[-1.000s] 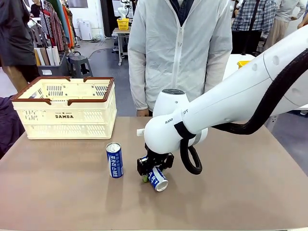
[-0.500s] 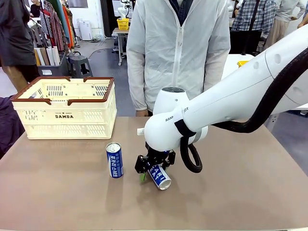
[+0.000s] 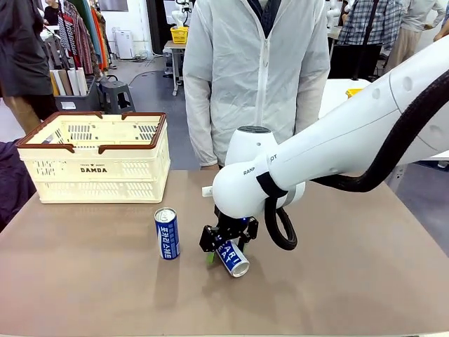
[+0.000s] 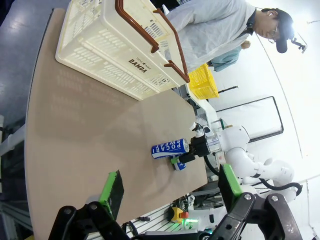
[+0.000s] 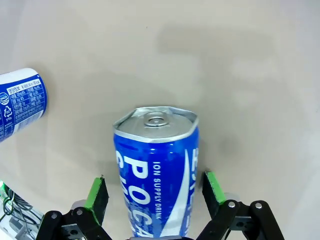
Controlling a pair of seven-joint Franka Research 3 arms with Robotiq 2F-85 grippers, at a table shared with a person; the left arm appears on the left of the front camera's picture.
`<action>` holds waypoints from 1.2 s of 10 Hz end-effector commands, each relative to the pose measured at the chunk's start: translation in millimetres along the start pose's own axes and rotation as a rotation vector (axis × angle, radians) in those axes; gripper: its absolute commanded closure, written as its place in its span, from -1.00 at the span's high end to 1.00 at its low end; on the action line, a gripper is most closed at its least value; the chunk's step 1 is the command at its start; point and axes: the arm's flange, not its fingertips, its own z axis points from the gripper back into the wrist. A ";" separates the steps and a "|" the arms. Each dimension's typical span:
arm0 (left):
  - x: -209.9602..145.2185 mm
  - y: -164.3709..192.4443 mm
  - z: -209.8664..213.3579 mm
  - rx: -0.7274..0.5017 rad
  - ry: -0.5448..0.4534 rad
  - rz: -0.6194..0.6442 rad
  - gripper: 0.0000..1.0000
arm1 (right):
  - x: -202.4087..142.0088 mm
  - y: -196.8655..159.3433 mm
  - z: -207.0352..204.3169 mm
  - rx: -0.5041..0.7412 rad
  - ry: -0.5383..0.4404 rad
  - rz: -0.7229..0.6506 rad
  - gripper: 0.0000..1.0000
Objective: Place the drinks into the Shopping basket.
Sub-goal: Pick up one drink and place it into the Shopping basket.
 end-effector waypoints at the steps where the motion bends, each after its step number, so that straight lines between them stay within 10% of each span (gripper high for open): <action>1: 1.3 -0.5 0.7 -0.022 -0.018 -0.017 1.00 | -1.6 -11.1 15.1 -0.033 -0.005 0.033 1.00; 5: 1.3 -0.5 0.7 -0.022 -0.018 -0.017 1.00 | -38.5 -81.3 136.5 0.207 -0.096 0.127 1.00; 12: 1.3 -0.5 0.7 -0.022 -0.018 -0.017 1.00 | -233.9 -362.9 267.8 0.833 -0.413 0.050 1.00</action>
